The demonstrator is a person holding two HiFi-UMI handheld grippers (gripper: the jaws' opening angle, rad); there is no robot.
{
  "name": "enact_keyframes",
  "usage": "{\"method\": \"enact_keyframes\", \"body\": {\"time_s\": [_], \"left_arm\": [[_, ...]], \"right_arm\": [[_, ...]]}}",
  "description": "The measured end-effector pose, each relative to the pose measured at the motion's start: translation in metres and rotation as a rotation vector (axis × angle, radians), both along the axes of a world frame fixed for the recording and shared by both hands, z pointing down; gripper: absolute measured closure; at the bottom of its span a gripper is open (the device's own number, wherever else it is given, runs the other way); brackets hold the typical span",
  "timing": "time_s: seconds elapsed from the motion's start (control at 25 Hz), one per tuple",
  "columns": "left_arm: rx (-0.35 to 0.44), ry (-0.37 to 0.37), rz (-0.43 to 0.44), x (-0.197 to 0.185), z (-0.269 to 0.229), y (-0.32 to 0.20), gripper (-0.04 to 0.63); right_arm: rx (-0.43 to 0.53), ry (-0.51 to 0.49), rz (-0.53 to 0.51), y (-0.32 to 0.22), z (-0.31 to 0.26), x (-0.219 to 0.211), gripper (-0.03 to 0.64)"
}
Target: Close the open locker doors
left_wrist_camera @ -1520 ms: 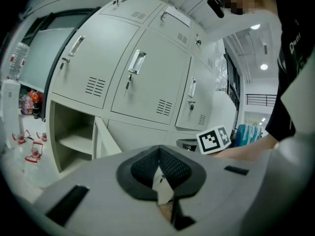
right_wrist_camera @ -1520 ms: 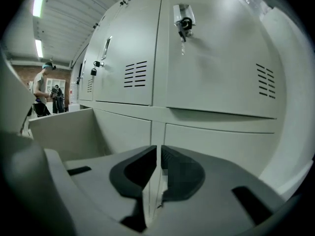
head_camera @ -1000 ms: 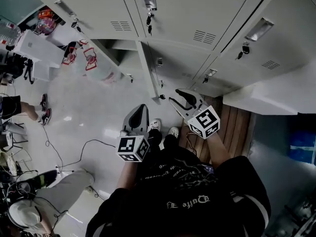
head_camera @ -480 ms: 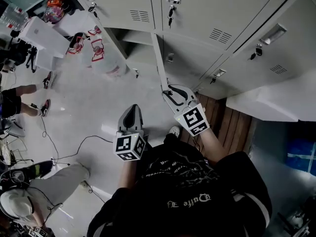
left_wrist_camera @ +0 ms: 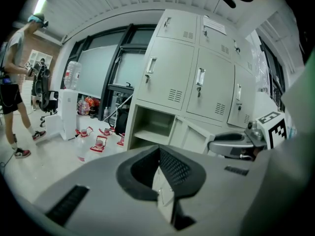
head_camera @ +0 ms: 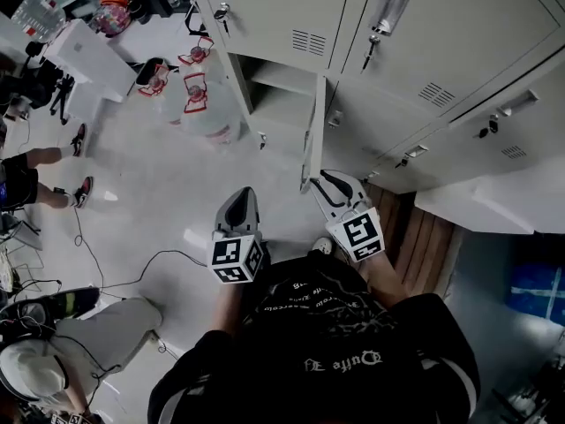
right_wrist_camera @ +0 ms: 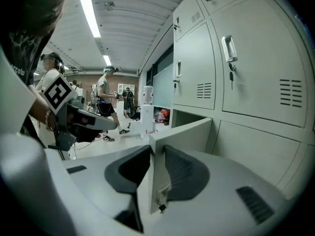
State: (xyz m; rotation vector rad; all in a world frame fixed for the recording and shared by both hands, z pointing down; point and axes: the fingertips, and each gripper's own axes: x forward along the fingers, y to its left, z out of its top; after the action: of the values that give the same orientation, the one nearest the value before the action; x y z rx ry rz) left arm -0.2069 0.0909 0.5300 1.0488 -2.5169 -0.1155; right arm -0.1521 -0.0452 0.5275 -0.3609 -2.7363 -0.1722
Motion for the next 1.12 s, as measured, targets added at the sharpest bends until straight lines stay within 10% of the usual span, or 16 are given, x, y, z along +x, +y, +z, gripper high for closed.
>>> {"method": "enact_keyframes", "body": {"time_s": [1.12], "left_arm": [[0.004, -0.105, 0.264, -0.137, -0.017, 0.082, 0.588]], "right_arm": [[0.062, -0.066, 0.406, 0.086, 0.003, -0.175, 0.531]]}}
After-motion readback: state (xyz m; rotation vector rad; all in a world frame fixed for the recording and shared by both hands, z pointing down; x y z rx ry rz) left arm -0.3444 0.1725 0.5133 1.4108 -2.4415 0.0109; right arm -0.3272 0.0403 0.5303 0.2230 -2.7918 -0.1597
